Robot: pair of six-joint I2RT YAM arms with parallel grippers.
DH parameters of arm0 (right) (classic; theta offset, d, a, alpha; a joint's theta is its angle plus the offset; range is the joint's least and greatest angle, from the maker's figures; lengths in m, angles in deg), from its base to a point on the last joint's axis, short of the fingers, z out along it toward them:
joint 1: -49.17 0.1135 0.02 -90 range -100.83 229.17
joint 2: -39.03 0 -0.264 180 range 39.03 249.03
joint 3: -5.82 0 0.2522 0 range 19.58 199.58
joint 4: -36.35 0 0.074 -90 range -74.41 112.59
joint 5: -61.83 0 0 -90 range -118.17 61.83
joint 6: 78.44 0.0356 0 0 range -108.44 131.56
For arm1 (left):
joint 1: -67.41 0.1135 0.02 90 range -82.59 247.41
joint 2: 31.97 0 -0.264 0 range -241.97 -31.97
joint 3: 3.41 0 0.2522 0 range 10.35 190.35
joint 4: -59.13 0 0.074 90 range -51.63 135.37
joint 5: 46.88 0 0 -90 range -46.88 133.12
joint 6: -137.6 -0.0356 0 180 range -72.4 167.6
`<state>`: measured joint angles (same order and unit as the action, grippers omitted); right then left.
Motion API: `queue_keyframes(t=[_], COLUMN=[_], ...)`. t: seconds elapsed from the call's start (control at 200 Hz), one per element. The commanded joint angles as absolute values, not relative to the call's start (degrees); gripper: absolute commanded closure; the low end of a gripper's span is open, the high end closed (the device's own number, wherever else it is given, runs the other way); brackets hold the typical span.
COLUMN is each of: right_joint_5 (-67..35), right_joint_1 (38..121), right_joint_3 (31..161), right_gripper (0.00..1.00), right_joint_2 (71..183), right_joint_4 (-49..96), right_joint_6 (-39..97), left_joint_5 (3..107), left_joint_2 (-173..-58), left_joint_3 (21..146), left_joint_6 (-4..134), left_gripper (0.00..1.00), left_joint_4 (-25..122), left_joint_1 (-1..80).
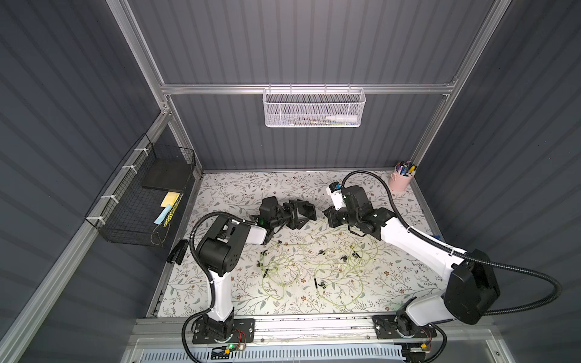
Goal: Plug wired earphones into phones
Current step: Insert the wired earphone into the phone.
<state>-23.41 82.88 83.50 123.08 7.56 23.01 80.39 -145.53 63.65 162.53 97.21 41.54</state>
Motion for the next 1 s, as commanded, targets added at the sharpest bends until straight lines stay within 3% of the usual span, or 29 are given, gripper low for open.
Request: queue_keyframes(t=[0.0,0.996], right_joint_5=[-21.99,-22.78], right_joint_1=[82.78,84.25], right_joint_3=[82.68,85.32], right_gripper=[1.0,1.0], right_joint_2=[123.28,130.88], right_joint_4=[7.3,13.64], right_joint_6=[23.14,20.62], left_joint_5=[80.65,80.57], left_joint_2=[-146.14,-145.7], left_joint_3=[65.03,63.96], left_joint_6=[163.04,163.7], left_gripper=[1.0,1.0], left_joint_4=[100.03,101.16], left_joint_1=[41.61,41.57])
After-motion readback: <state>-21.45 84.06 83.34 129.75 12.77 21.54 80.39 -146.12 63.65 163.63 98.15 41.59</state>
